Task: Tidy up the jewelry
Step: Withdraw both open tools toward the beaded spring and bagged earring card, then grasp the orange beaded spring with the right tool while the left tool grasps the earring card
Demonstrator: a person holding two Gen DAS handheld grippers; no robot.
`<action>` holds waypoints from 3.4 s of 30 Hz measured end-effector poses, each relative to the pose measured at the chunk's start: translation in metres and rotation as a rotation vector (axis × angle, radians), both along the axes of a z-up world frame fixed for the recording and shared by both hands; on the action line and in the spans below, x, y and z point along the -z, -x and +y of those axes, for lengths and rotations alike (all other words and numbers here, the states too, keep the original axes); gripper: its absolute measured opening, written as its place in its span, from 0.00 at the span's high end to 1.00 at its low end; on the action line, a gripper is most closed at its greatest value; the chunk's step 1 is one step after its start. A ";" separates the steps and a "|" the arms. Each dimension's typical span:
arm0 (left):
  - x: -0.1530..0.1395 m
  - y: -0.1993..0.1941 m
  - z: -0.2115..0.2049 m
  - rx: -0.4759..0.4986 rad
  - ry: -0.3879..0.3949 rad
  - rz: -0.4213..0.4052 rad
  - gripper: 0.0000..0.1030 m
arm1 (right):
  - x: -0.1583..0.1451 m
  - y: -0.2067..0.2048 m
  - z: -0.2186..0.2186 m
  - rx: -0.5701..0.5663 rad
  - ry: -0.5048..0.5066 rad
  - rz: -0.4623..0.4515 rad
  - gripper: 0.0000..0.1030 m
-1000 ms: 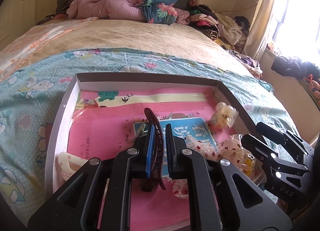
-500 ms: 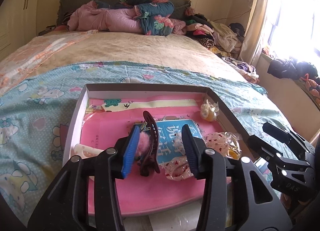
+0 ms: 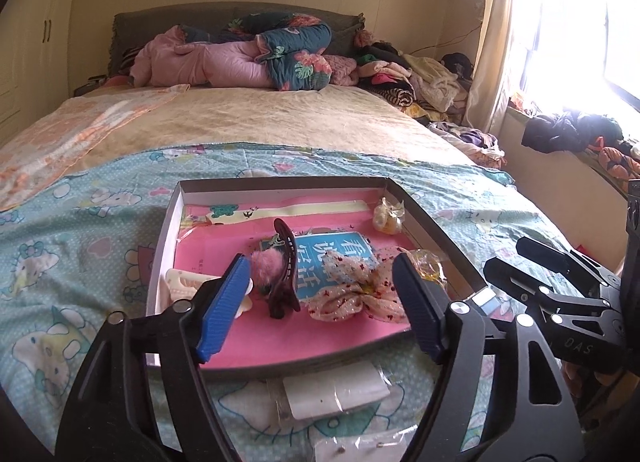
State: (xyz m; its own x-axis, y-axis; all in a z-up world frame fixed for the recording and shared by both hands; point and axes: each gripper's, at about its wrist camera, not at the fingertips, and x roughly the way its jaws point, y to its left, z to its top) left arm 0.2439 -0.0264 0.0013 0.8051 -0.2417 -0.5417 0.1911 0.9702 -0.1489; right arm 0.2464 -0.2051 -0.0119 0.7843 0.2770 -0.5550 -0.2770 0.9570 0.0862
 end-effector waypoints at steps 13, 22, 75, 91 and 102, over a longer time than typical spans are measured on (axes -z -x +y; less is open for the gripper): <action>0.003 0.034 0.007 -0.015 -0.002 -0.014 0.16 | -0.008 0.027 -0.003 -0.002 -0.002 -0.018 0.21; 0.007 0.050 0.008 -0.013 -0.005 -0.009 0.13 | -0.003 0.042 -0.003 -0.017 0.004 0.002 0.21; 0.087 0.069 -0.024 0.125 -0.118 0.180 0.19 | 0.059 0.038 0.014 -0.125 -0.008 0.248 0.50; 0.085 0.068 -0.024 0.137 -0.100 0.176 0.43 | 0.070 0.036 0.026 -0.139 0.020 0.263 0.82; 0.069 0.077 -0.018 0.128 -0.071 0.153 0.43 | 0.060 0.056 0.019 -0.149 0.024 0.225 0.83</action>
State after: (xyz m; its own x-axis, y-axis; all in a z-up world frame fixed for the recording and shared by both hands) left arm 0.1673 -0.0441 -0.0677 0.6769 -0.2941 -0.6748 0.2942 0.9484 -0.1182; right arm 0.1905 -0.1862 -0.0721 0.5918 0.3648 -0.7188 -0.3911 0.9097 0.1397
